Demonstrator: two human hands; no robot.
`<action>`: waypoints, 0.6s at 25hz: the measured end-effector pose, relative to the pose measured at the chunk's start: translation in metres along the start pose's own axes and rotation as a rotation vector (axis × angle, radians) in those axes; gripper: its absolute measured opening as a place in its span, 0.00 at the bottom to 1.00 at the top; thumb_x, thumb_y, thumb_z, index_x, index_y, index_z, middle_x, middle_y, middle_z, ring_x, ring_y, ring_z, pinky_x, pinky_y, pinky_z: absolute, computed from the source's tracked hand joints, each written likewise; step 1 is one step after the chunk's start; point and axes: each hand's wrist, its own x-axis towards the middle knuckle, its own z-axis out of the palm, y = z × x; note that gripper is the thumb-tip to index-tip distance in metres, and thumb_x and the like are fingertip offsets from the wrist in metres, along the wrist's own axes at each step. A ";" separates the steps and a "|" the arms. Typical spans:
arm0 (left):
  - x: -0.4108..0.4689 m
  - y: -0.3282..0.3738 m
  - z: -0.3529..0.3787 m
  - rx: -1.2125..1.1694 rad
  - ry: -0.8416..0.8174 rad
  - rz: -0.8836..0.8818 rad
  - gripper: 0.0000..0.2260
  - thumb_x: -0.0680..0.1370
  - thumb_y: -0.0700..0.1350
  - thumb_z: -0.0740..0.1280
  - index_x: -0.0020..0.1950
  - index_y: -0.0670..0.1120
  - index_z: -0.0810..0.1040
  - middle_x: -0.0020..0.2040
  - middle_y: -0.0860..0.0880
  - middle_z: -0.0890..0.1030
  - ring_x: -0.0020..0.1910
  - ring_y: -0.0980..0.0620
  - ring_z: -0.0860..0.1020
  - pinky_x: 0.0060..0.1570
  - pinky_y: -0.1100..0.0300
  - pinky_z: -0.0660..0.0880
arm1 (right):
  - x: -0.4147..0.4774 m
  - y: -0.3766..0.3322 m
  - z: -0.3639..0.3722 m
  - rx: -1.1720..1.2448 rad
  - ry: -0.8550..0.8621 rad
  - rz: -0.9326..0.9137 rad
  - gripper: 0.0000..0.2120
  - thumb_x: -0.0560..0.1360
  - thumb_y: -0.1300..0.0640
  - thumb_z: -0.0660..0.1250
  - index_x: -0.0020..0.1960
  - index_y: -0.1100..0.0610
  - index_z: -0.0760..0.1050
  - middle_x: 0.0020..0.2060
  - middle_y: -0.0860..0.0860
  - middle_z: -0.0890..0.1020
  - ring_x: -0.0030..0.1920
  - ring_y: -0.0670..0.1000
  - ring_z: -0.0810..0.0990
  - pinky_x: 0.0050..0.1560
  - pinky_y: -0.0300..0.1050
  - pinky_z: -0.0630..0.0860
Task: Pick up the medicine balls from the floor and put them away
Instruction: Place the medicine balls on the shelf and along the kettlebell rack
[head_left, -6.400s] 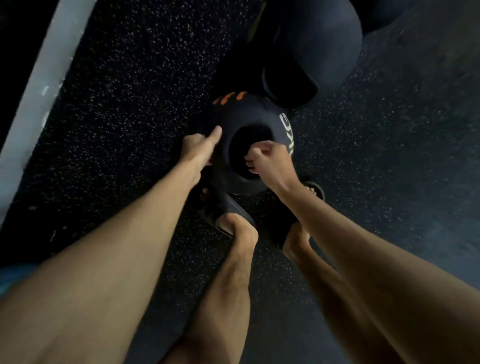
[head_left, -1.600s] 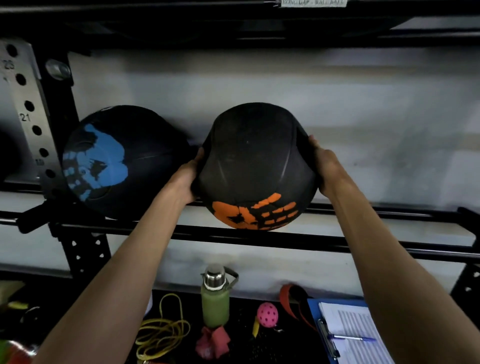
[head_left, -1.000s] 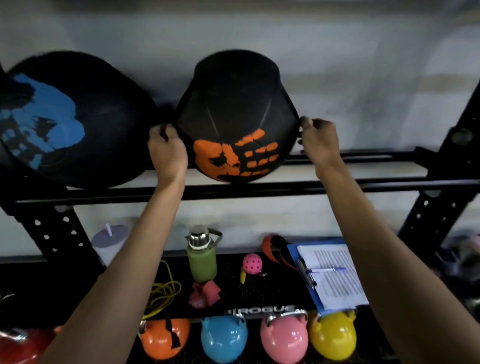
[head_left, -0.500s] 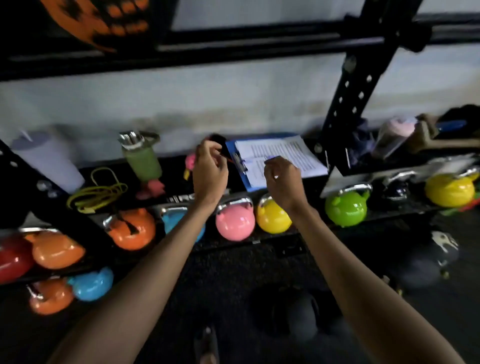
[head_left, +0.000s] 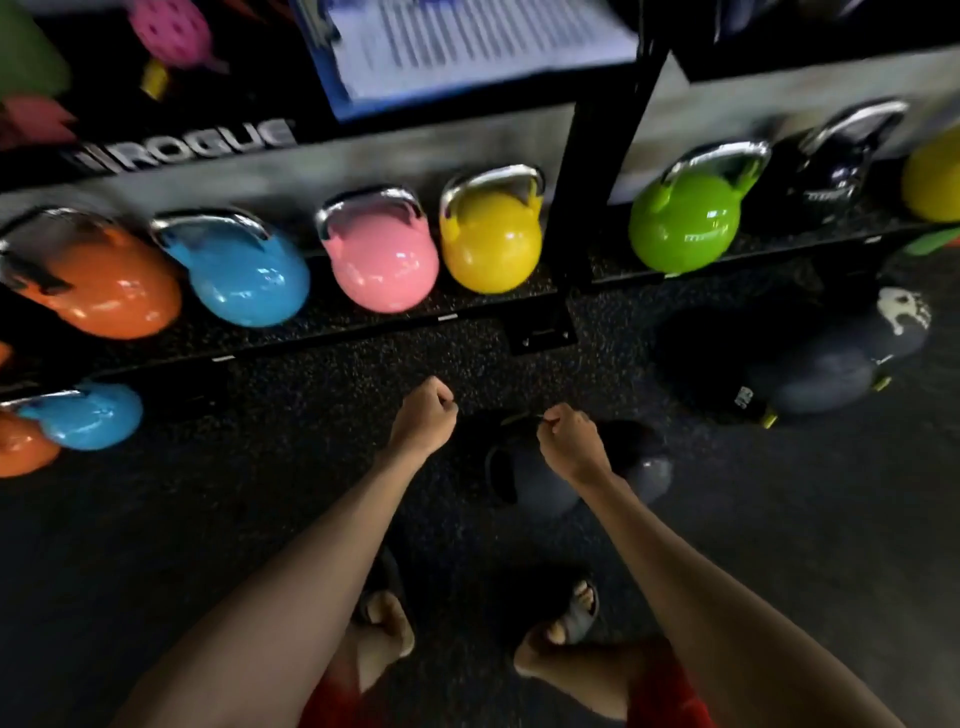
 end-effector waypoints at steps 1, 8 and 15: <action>0.014 -0.019 0.031 0.007 -0.051 -0.029 0.07 0.79 0.41 0.66 0.56 0.43 0.79 0.55 0.44 0.82 0.56 0.43 0.80 0.59 0.51 0.76 | 0.012 0.030 0.020 0.001 -0.029 0.066 0.17 0.79 0.54 0.58 0.65 0.56 0.75 0.59 0.58 0.79 0.60 0.62 0.77 0.58 0.54 0.75; 0.107 -0.128 0.249 -0.070 -0.266 -0.240 0.17 0.81 0.44 0.65 0.70 0.44 0.70 0.65 0.41 0.76 0.60 0.41 0.78 0.61 0.50 0.77 | 0.117 0.225 0.125 0.073 -0.043 0.389 0.24 0.77 0.58 0.61 0.73 0.59 0.67 0.62 0.62 0.78 0.60 0.64 0.77 0.58 0.56 0.77; 0.177 -0.207 0.365 -0.278 -0.269 -0.422 0.28 0.81 0.41 0.64 0.80 0.44 0.58 0.75 0.44 0.66 0.72 0.42 0.69 0.70 0.52 0.67 | 0.208 0.308 0.201 0.143 0.117 0.424 0.25 0.80 0.57 0.64 0.75 0.60 0.67 0.66 0.63 0.77 0.66 0.64 0.75 0.64 0.52 0.72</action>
